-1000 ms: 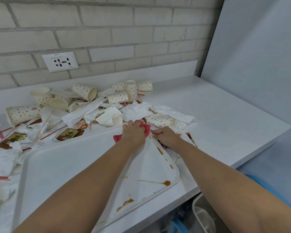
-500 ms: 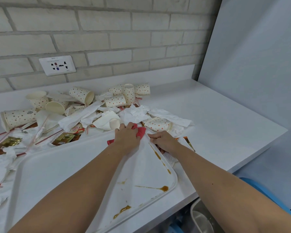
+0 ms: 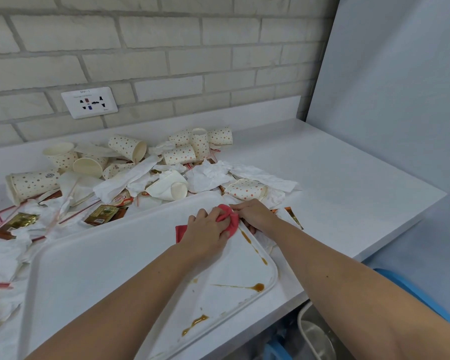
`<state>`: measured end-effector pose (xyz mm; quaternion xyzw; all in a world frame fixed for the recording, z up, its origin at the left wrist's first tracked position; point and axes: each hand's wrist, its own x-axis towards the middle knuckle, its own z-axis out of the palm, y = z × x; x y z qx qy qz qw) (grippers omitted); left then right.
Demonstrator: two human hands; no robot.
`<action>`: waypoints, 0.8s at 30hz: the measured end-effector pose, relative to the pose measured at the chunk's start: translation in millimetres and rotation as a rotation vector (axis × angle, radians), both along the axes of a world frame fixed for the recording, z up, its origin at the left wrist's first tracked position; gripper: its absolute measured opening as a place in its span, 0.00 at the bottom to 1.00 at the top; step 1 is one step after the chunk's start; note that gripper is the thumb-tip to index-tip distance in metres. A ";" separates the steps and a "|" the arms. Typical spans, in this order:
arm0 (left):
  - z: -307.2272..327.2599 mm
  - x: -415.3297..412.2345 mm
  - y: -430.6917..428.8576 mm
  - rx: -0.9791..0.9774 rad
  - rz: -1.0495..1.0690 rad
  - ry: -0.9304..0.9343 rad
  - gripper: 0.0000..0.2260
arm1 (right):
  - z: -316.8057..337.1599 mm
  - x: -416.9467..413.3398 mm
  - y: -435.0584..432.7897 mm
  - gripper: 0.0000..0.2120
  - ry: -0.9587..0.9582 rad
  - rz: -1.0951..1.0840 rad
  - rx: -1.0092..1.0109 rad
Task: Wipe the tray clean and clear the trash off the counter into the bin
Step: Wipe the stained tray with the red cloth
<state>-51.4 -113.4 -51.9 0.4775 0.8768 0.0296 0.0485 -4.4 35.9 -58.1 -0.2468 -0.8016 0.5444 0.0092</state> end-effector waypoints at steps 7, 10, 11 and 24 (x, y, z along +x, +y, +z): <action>-0.9 16.1 -24.1 -0.022 -0.227 -0.060 0.23 | 4.1 -0.5 -0.6 0.17 -0.032 0.010 0.011; -1.8 11.5 -46.2 0.050 -0.291 -0.137 0.26 | 2.1 -1.5 1.5 0.18 -0.060 0.031 0.012; -2.2 8.7 -52.3 0.066 -0.286 -0.147 0.26 | 1.5 -2.1 2.0 0.18 -0.064 0.032 0.011; -1.7 24.1 -0.5 0.043 -0.055 -0.040 0.20 | 10.5 -6.8 0.0 0.18 -0.124 0.050 0.057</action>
